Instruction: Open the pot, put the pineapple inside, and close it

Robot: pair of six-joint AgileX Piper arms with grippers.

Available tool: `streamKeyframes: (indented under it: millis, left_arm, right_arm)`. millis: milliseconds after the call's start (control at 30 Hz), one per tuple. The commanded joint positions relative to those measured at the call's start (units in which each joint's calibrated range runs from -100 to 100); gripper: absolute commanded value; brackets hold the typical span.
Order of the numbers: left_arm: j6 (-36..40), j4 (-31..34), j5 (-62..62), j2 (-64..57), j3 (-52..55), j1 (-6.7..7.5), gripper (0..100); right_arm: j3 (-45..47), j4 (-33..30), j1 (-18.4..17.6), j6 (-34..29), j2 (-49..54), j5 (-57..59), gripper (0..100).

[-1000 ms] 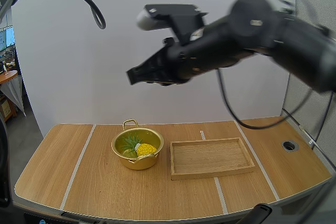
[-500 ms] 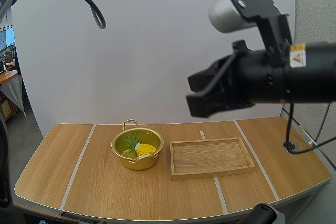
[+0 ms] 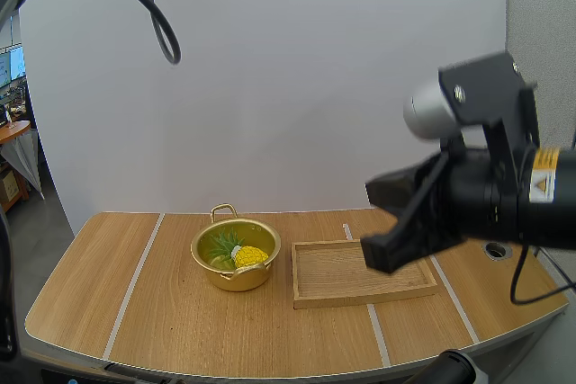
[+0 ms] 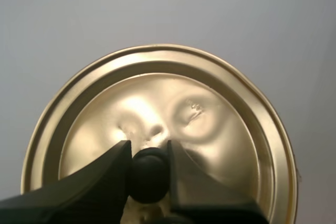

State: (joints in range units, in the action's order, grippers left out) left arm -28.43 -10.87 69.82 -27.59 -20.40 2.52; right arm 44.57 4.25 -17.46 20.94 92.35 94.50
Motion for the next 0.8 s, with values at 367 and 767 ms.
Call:
streamKeyframes:
  millis: [367, 767]
  left_arm:
    - [0.3, -8.0, 30.2, 0.1, 0.9, 0.09, 0]
    - [-4.6, -8.5, 30.2, 0.4, 23.2, 0.09, 0]
  right_arm:
    - [3.1, 1.5, 1.4, -0.1, 5.9, 4.4, 0]
    - [3.1, 1.3, 2.6, -0.1, 5.9, 4.4, 0]
